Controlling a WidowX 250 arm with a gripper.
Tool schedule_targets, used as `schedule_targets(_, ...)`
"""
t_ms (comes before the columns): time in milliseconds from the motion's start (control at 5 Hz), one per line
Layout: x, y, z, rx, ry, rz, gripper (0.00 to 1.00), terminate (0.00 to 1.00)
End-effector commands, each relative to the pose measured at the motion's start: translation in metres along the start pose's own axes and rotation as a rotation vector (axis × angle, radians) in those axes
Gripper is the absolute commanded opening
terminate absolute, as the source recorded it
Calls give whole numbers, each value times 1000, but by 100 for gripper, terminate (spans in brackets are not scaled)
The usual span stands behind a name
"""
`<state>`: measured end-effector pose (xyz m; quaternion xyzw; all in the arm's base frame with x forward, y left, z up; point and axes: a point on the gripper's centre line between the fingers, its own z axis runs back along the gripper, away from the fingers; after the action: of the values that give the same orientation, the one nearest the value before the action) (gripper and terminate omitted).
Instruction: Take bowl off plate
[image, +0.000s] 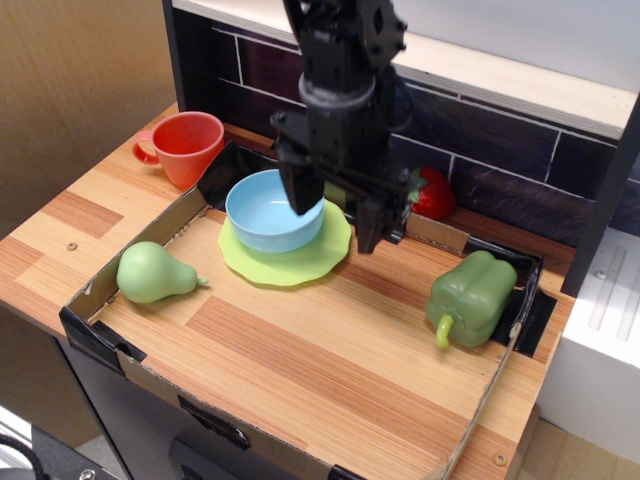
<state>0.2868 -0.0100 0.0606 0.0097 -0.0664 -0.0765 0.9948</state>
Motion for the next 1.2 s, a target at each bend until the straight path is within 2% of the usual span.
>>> schedule_targets(0, 16, 26, -2, 65, -31, 9, 100, 0)
schedule_targets(200, 13, 32, -14, 73, -15, 22, 100, 0)
schedule_targets(600, 12, 26, -34, 23, 40, 48, 100, 0)
schedule_targets(800, 13, 23, -40, 20, 42, 56, 0, 0)
schedule_targets(1000, 13, 23, -39, 15, 37, 62, 0, 0)
